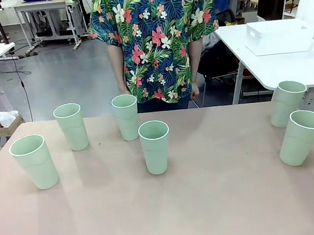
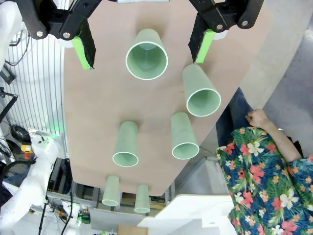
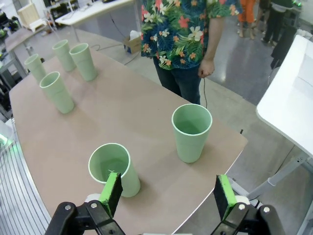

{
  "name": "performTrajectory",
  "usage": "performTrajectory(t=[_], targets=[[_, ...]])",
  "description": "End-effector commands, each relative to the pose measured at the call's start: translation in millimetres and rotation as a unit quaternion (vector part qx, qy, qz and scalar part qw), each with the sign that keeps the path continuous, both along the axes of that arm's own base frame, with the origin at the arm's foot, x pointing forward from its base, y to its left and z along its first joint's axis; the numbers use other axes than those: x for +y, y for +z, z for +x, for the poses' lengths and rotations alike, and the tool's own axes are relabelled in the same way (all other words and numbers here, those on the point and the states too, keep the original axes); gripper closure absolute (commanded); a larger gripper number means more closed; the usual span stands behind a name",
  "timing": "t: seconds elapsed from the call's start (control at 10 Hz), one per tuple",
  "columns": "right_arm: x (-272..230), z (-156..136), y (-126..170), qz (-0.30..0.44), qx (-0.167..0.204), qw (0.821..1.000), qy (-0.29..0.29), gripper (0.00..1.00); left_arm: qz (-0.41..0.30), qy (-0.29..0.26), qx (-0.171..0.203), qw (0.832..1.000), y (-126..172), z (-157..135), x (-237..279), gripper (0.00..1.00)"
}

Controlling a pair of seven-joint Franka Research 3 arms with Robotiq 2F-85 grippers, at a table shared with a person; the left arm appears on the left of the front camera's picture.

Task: Stack the cups and store them in the basket.
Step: Pick up two Reusable plastic cups , one in each hand.

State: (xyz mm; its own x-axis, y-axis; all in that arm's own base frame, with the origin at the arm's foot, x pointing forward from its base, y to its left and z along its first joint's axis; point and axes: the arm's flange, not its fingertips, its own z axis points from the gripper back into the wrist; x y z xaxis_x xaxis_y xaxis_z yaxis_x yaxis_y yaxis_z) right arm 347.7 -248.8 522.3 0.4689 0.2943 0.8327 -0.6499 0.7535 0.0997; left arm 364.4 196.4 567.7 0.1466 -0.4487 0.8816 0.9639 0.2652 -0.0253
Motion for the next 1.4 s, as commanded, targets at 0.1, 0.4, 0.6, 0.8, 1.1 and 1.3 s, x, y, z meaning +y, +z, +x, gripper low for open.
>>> performTrajectory(t=[0.1, 0.4, 0.6, 0.8, 1.1, 1.3], targets=[[11, 42, -15, 0.005, 0.003, 0.997, 0.073, 0.00, -0.016, -0.032, 0.017, 0.999, -20, 7, 11, 0.00], [3, 77, -50, 0.020, -0.043, 0.989, 0.142, 0.00, -0.007, -0.079, 0.021, 0.997, -60, 6, 19, 0.00], [-4, 102, -85, 0.040, -0.076, 0.980, 0.179, 0.00, -0.006, -0.111, -0.008, 0.994, -93, 4, 24, 0.00], [-6, 116, -120, 0.061, -0.079, 0.976, 0.192, 0.00, -0.015, -0.126, -0.040, 0.991, -118, 9, 32, 0.00], [-20, 134, -154, 0.107, -0.049, 0.970, 0.211, 0.00, -0.034, -0.157, -0.039, 0.986, -149, 25, 31, 0.00], [-8, 123, -161, 0.097, -0.044, 0.973, 0.203, 0.00, -0.019, -0.143, -0.033, 0.989, -151, 21, 29, 0.00]])
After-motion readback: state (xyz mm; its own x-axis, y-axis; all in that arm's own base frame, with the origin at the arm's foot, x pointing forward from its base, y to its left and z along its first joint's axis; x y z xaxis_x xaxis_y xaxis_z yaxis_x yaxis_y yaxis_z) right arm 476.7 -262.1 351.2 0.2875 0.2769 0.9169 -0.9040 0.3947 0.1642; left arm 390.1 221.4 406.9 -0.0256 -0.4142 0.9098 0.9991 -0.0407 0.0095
